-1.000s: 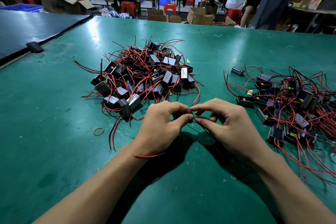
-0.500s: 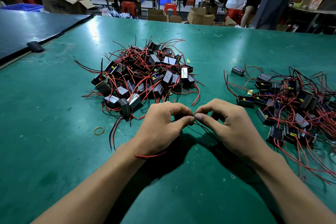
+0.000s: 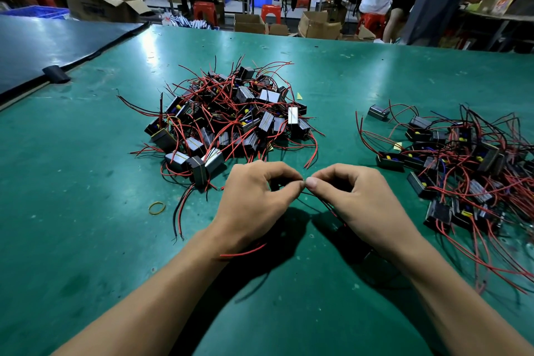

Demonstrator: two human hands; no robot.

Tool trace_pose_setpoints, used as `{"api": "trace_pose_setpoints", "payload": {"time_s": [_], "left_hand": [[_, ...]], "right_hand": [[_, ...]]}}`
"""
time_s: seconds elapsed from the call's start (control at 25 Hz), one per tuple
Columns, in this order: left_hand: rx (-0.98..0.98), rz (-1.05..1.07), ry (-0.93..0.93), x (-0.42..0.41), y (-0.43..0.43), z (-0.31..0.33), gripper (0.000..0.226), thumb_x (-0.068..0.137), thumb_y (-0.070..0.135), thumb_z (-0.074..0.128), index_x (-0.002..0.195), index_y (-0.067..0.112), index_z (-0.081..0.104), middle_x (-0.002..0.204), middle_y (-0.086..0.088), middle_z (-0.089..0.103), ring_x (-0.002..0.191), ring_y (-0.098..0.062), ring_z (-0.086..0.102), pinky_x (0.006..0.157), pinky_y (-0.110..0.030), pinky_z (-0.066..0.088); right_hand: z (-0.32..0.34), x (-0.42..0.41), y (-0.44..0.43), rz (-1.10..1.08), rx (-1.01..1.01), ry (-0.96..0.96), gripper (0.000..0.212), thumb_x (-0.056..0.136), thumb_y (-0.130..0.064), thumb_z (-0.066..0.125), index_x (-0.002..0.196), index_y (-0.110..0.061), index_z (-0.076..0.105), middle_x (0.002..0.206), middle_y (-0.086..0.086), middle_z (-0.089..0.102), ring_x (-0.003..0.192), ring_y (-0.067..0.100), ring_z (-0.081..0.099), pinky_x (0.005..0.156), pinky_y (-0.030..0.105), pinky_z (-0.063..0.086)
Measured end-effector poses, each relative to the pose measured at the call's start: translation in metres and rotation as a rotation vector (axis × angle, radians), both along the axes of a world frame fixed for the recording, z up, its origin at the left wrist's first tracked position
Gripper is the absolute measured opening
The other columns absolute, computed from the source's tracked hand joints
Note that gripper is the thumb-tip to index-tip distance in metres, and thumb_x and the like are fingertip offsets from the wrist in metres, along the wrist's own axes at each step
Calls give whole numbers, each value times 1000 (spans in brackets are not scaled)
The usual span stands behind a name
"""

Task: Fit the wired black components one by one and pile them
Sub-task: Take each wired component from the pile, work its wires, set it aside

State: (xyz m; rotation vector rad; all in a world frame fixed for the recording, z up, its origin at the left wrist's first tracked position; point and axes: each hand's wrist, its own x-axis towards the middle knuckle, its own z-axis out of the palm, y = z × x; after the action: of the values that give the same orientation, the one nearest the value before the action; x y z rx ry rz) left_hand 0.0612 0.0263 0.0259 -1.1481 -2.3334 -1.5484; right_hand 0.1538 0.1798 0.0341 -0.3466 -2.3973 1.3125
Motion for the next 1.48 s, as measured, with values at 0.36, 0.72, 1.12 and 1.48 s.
{"api": "trace_pose_setpoints", "payload": {"time_s": [0.36, 0.72, 1.12, 1.48], "left_hand": [[22, -21, -259, -1, -1, 4, 4, 80, 12, 77, 76, 13, 78, 66, -1, 72, 65, -17, 67, 63, -27, 52], [-38, -125, -166, -2, -1, 5, 3, 81, 14, 77, 84, 12, 79, 72, 1, 72, 71, -13, 61, 68, -18, 45], [-59, -168, -150, -3, -5, 7, 4, 81, 13, 78, 85, 15, 80, 72, 8, 71, 73, 8, 58, 70, -6, 39], [-111, -11, 116, 2, -1, 1, 10, 79, 34, 75, 88, 31, 78, 73, 2, 65, 81, -14, 55, 85, -43, 35]], "right_hand": [[-6, 4, 2, 65, 595, 279, 5, 90, -24, 73, 93, -22, 77, 83, -9, 67, 66, 22, 58, 63, 42, 50], [-2, 5, 14, 117, 695, 340, 14, 89, -25, 74, 102, -21, 79, 93, -6, 73, 71, 24, 66, 63, 42, 51], [-5, 2, 21, 163, 577, 285, 13, 90, -30, 73, 97, -21, 78, 90, -8, 70, 70, 22, 65, 64, 44, 52], [-9, -6, 1, -82, 119, 22, 21, 86, -24, 70, 67, -16, 67, 52, -12, 52, 50, 3, 42, 53, 19, 36]]}}
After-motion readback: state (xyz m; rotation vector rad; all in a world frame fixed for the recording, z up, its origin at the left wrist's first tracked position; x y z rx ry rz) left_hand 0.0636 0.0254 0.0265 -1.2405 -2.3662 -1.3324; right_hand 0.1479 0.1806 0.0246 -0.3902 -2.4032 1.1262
